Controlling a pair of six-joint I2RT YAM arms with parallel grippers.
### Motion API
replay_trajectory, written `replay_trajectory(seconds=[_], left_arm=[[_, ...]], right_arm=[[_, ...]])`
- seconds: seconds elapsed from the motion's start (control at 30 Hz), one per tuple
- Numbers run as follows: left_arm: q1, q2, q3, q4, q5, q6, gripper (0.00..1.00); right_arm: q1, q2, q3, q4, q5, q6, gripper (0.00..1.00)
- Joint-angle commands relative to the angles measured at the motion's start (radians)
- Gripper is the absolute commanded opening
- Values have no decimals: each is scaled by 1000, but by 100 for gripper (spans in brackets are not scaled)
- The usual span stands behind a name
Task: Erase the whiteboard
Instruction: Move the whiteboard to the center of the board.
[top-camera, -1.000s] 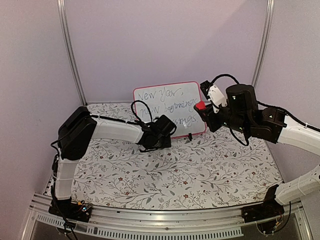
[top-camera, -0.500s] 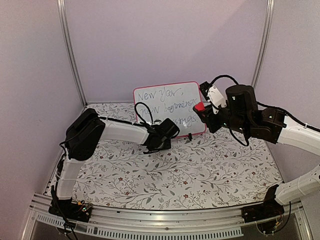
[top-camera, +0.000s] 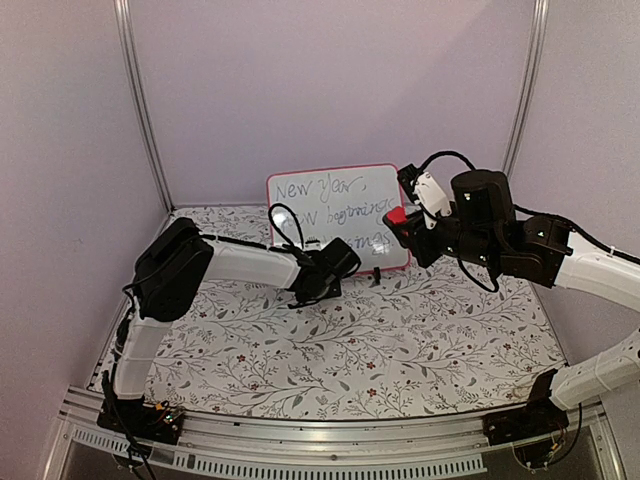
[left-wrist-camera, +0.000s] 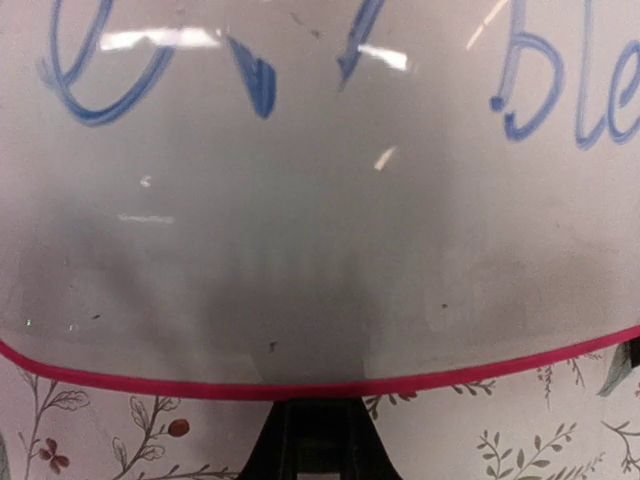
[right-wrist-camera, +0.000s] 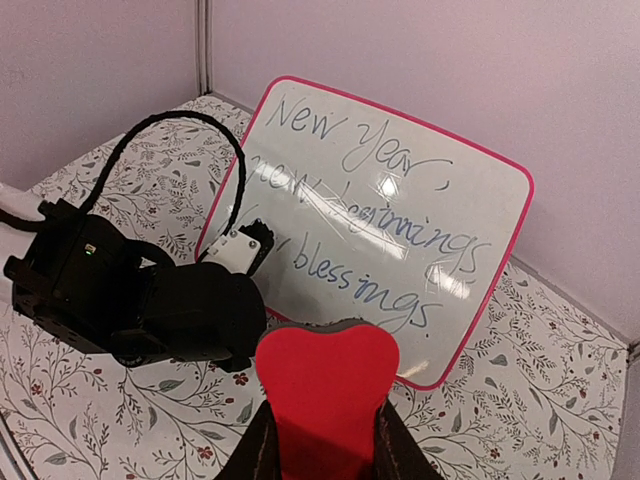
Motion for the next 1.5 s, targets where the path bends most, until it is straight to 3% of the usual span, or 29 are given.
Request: replay_trajectory(seconds=[0.0,0.23,0.5,0.73,0.93,1.17,1.23,1.33,1.47], left_arm=[[-9,28,5,-38,-4,-21,0],[-26,-43,-104,-53,-2,-94,0],[-117,-89,-137,-270,-32,-365,0],[-220,-35,-92,-415,63,-554,0],[-306,-26,-114,-438,157,-643,0],[-395,-41,-118,-432,137,-702,1],[-402,-52,-129,-430,135,-719,11],[-413,-72,-137,-426,119,-718,55],[-431,-108,-148,-442,93,-723,95]], right_arm=[[-3,-8,-7,17,-21,15,14],[-3,-7,-4,10,-32,16,14],[-3,9,-2,9,-60,30,12],[-3,7,-5,-8,-98,72,11],[-3,-12,-4,-40,-112,88,11],[-3,-35,3,-61,-108,91,11],[-3,-36,9,-65,-107,91,11],[-3,-35,18,-67,-109,91,11],[-3,-31,38,-77,-108,89,12]])
